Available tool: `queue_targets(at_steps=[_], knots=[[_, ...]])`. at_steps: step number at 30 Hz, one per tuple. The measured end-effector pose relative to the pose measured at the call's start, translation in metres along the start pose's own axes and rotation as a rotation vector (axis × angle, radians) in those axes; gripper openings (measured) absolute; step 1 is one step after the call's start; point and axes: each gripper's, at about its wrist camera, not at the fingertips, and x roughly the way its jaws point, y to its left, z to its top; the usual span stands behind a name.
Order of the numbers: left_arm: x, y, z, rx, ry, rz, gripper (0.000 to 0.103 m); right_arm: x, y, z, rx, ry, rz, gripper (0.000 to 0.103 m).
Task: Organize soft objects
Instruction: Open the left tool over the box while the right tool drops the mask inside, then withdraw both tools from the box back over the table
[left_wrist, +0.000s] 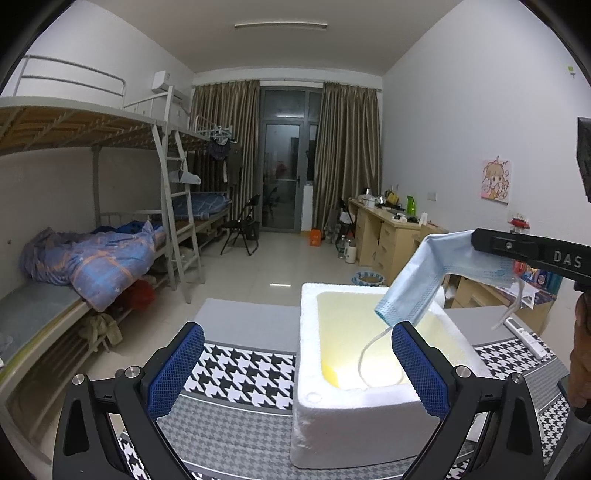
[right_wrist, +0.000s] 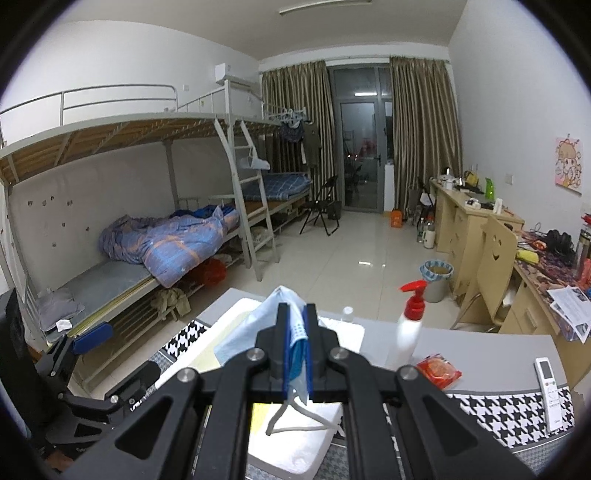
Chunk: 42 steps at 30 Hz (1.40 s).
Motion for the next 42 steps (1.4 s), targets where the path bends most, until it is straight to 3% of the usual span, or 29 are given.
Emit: queue_targets(at_steps=[11, 13, 15, 17, 28, 38, 42], knots=[[-0.001, 0.007, -0.005, -0.013, 0.005, -0.005, 0.102, 0.022, 0.009, -0.010, 0.005, 0.077, 0.002, 0.012], [0.000, 0.007, -0.006, -0.009, 0.009, -0.008, 0.102, 0.023, 0.009, -0.011, 0.004, 0.085, 0.007, 0.021], [0.001, 0.008, -0.006, -0.009, 0.013, -0.006, 0.102, 0.026, 0.009, -0.013, 0.007, 0.094, 0.004, 0.055], [0.003, 0.010, -0.007, -0.013, 0.018, -0.002, 0.102, 0.028, 0.011, -0.014, 0.010, 0.083, -0.004, 0.071], [0.003, 0.011, -0.007, -0.015, 0.022, 0.002, 0.102, 0.022, 0.015, -0.013, -0.006, 0.088, -0.005, 0.072], [-0.009, 0.000, -0.009, -0.007, 0.006, 0.002, 0.102, 0.008, 0.017, -0.017, -0.025, 0.069, 0.003, 0.094], [-0.014, -0.004, -0.009, 0.005, 0.005, 0.002, 0.102, 0.003, 0.017, -0.017, -0.020, 0.060, 0.012, 0.096]])
